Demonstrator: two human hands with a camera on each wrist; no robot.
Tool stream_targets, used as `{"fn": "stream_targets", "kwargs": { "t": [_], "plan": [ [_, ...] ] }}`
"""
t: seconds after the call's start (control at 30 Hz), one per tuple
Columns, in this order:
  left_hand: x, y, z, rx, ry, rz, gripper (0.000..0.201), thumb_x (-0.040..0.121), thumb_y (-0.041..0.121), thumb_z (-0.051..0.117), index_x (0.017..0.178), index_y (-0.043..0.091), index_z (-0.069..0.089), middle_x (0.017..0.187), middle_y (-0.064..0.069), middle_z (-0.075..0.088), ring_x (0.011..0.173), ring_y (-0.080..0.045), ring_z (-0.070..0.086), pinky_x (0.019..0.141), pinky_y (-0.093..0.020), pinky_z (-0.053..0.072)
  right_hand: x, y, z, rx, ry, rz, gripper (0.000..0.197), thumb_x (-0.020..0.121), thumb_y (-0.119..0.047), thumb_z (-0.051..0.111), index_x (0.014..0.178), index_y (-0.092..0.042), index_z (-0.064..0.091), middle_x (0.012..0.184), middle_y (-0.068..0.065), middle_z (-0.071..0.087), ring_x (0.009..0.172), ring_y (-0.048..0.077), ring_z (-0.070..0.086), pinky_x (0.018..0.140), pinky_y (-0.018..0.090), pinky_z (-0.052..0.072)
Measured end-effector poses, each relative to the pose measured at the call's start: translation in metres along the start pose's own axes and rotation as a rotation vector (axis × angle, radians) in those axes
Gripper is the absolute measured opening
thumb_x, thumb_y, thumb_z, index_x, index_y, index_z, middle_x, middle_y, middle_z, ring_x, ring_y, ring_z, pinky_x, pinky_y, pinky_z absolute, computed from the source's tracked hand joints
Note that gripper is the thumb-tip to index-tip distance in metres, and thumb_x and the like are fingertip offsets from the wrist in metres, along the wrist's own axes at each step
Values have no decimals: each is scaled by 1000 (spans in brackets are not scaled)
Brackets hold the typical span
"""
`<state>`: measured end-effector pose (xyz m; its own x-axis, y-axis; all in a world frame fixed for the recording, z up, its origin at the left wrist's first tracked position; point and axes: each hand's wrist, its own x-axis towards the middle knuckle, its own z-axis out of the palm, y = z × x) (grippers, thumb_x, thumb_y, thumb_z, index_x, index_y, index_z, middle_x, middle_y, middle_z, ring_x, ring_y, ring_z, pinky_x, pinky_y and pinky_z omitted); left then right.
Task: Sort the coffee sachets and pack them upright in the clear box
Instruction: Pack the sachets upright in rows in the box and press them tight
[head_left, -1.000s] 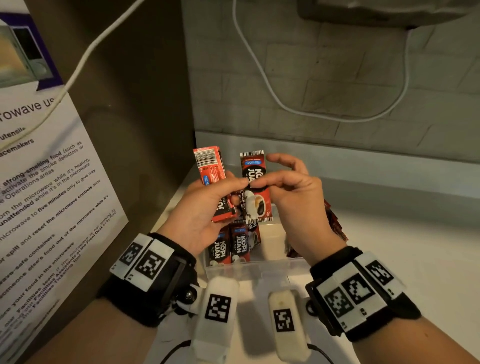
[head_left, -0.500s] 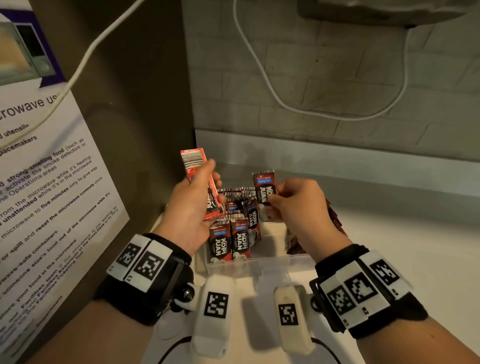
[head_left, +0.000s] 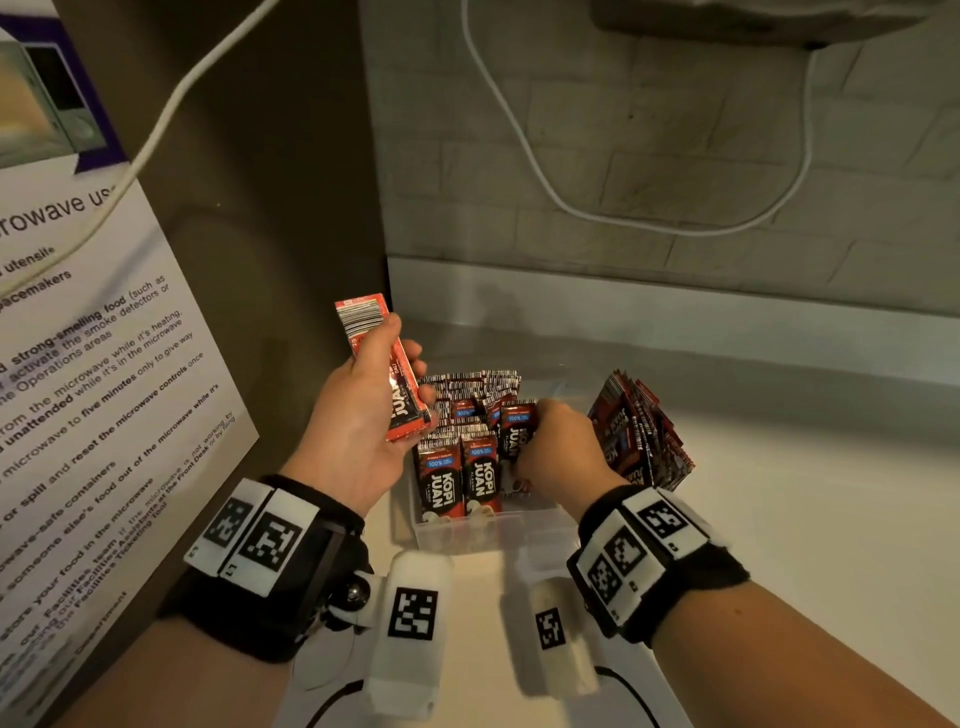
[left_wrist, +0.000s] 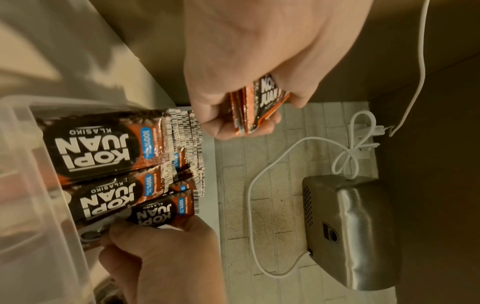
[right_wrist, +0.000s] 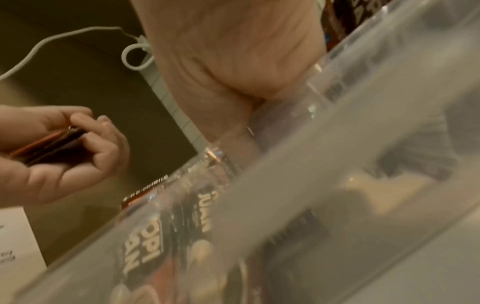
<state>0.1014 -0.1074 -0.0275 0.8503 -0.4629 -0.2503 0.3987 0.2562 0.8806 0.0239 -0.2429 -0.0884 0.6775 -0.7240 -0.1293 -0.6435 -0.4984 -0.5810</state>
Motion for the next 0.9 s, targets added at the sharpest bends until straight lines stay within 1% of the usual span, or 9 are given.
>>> {"fn": "stream_targets", "kwargs": {
  "t": [0.07,0.2,0.33,0.43,0.57,0.63,0.7,0.77,0.9],
  "plan": [
    [0,0,0,-1,1,2,30,90,46,60,77,19,62,63,4,58,49,-9,52,58,-26,44,0,-2,2,-40,20,-53,23,85,-2,60,106,-10,55,100,7,62,92,25,60,71,28,45],
    [1,-2,-1,-4,-8,2,31,90,47,59,78,18,63,62,4,58,49,-9,52,58,-26,43,2,-2,7,-85,22,-112,21,83,-7,64,103,-11,59,99,6,66,92,25,65,73,30,50],
    [1,-3,-1,0,-6,7,32,91,47,58,77,19,62,61,5,59,49,-8,52,61,-27,44,0,-1,9,-37,11,-122,21,83,-16,66,103,-13,62,99,5,68,90,24,64,74,30,50],
    [1,-3,-1,-5,-7,4,32,91,47,58,78,18,62,60,5,59,48,-8,52,58,-26,43,-1,-1,8,-21,18,-114,19,84,-23,67,99,-14,62,96,4,68,80,20,60,70,27,47],
    [2,-3,-2,-2,-4,4,32,90,47,58,77,18,63,61,5,59,48,-8,53,60,-26,44,0,0,9,-37,12,-84,21,85,-25,66,102,-14,62,97,6,68,87,25,64,71,28,47],
    [1,-2,-2,-2,0,6,32,91,47,58,78,18,63,61,5,59,48,-8,53,62,-27,45,-1,-1,10,-66,-6,-110,24,84,-25,67,104,-13,61,99,6,68,90,25,64,72,29,47],
    [1,-2,-1,-2,2,6,32,91,47,58,78,18,62,61,5,59,48,-7,53,62,-26,45,-1,-2,10,-84,-10,-141,26,83,-22,67,106,-13,60,102,7,68,95,27,64,79,32,50],
    [1,-3,-1,-9,6,2,32,91,47,58,79,17,62,61,4,59,47,-7,53,61,-26,44,-1,-3,10,-88,-8,-159,26,83,-17,66,108,-13,58,104,7,67,98,27,63,83,33,50],
    [1,-4,-1,-4,10,-1,32,91,46,58,78,17,63,61,4,59,48,-8,53,61,-26,44,-1,-2,10,-68,-29,-163,26,85,-14,65,109,-11,56,106,8,67,98,26,63,77,29,47]
  ]
}}
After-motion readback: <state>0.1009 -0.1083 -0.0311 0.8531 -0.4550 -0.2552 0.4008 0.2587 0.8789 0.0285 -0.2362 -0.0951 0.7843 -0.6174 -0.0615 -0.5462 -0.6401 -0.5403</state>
